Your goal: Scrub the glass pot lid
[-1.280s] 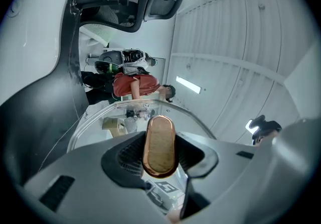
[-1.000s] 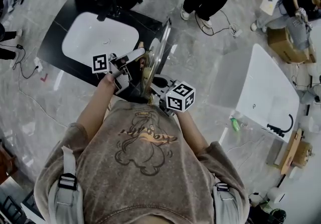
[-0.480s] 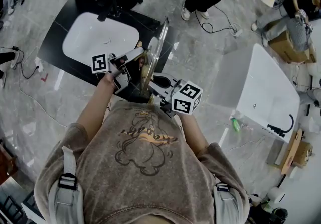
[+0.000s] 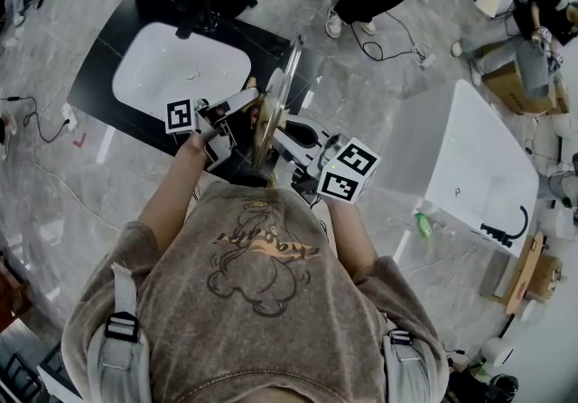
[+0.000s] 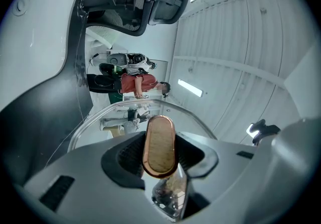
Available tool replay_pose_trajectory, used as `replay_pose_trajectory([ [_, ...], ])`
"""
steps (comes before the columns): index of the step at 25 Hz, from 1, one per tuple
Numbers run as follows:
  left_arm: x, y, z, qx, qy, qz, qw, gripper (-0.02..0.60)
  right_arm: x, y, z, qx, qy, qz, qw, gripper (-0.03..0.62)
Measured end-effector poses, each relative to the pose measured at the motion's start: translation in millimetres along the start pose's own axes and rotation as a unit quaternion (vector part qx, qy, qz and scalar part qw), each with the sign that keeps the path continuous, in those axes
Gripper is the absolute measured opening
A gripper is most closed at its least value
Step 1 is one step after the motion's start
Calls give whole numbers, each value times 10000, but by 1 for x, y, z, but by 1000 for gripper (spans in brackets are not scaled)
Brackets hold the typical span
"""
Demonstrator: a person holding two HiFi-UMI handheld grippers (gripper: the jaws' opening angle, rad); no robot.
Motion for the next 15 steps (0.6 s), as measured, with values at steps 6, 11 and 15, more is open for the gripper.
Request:
replay_pose_trajectory([
  [6,2,-1,1,52,41,50,10000,181,-7,28,-9,140,-223,-414,9988,41],
  [11,2,0,3,136,4,120,9998,181,-14,44,-25,249,-426,-659,9966,41],
  [15,0,-1,4,161,-43,166,9997,181,-18,45,-39,222,-607,-759,9950,41],
])
Point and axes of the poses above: the fingertips, and each gripper's own axes: x backward along the fingers, z to its left, y out of its top, the point moved 7 cm from there along x, backward along the fingers, and after that the axes turned 12 degrees about -z, right-handed, at the moved point
